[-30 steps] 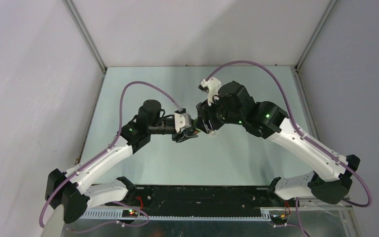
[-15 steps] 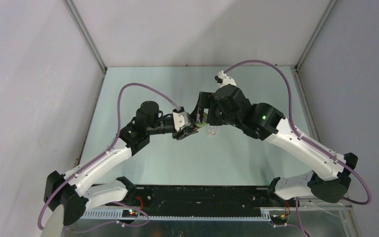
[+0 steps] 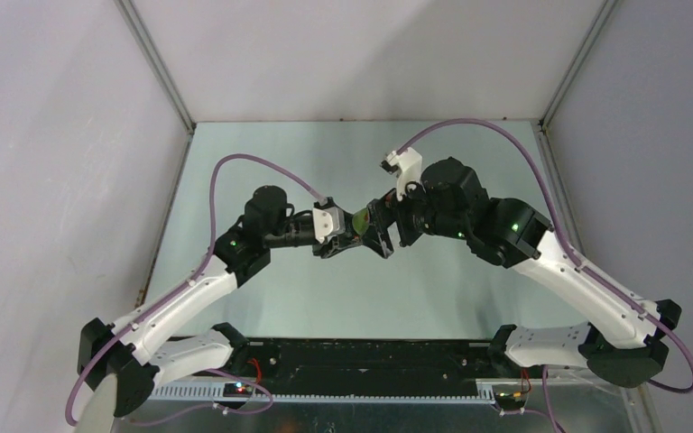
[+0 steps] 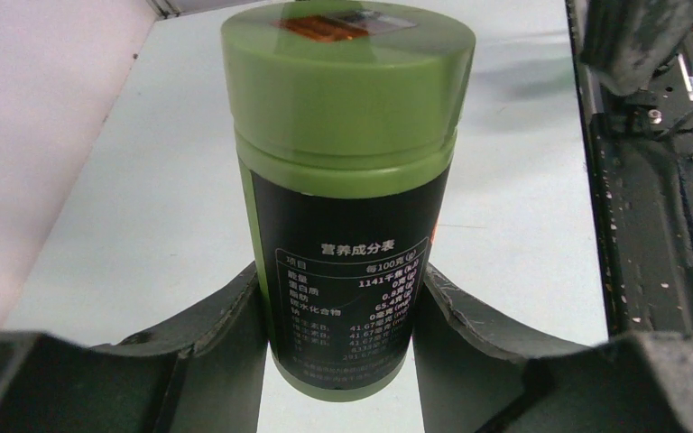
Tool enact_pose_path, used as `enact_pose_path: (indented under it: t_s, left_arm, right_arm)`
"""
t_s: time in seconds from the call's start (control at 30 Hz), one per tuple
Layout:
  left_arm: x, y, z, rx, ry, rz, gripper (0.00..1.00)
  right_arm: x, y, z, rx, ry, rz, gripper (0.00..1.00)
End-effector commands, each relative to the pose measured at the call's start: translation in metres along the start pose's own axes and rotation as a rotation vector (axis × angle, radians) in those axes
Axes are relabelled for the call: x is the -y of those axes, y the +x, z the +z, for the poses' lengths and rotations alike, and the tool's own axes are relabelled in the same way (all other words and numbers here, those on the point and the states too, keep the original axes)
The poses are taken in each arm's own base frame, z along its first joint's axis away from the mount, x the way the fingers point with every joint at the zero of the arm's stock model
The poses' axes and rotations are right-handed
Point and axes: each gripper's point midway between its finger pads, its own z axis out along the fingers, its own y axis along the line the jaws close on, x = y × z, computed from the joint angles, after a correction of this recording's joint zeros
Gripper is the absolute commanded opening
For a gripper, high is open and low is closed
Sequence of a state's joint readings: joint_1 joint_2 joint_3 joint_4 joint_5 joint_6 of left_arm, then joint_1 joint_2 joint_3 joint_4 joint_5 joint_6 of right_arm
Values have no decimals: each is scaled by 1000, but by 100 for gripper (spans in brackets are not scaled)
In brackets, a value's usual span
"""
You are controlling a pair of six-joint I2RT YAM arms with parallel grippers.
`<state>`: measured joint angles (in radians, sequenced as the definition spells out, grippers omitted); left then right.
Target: Sort the pills into containers
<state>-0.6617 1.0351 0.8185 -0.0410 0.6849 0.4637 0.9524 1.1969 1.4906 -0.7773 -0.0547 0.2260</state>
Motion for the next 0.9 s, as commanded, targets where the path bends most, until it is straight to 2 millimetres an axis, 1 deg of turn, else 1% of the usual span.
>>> enact_pose_path:
  t_s: [0.0, 0.07, 0.1, 0.23, 0.43, 0.5, 0.53, 0.57, 0.63, 0.67, 0.7, 0.73, 0.77, 0.8, 0.87]
  left_arm:
    - [5, -24, -2, 57, 47, 45, 0]
    - [7, -24, -2, 55, 66, 38, 0]
    - [8, -23, -1, 52, 72, 35, 0]
    - [10, -25, 0, 57, 91, 30, 0]
    - [12, -26, 2, 59, 114, 20, 0]
    - [12, -25, 2, 58, 113, 18, 0]
    - [10, -25, 3, 58, 109, 20, 0]
    - [9, -25, 3, 55, 99, 21, 0]
    - [5, -23, 3, 50, 74, 23, 0]
    - [-3, -26, 2, 54, 31, 34, 0]
    - [-4, -24, 2, 53, 12, 9, 0]
    - [-12, -31, 0, 74, -28, 26, 0]
    - [-13, -30, 0, 75, -41, 30, 0]
    - [-17, -33, -2, 85, -65, 43, 0]
    - [-20, -32, -2, 83, -82, 50, 0]
  right_arm:
    - [-2, -4, -8, -5, -43, -159, 87]
    - [0, -5, -7, -9, -34, -177, 83]
    - [3, -4, -5, -16, -20, -179, 79]
    - [3, -13, 0, 6, -10, -175, 69]
    - [1, -19, 8, 25, -13, -134, 62]
    - [2, -19, 11, 21, -6, -117, 57]
    - [4, -19, 13, 18, 7, -108, 52]
    - [4, -20, 13, 20, 12, -88, 50]
    - [7, -21, 16, 22, 40, -49, 42]
    - [15, -23, 19, 26, 92, -26, 36]
    - [19, -25, 19, 40, 131, 29, 34]
    - [36, -27, 19, 56, 232, 63, 33]
    - [38, -26, 20, 66, 260, 137, 31]
    - [46, -27, 19, 85, 319, 206, 29]
    - [56, -25, 16, 110, 393, 320, 27]
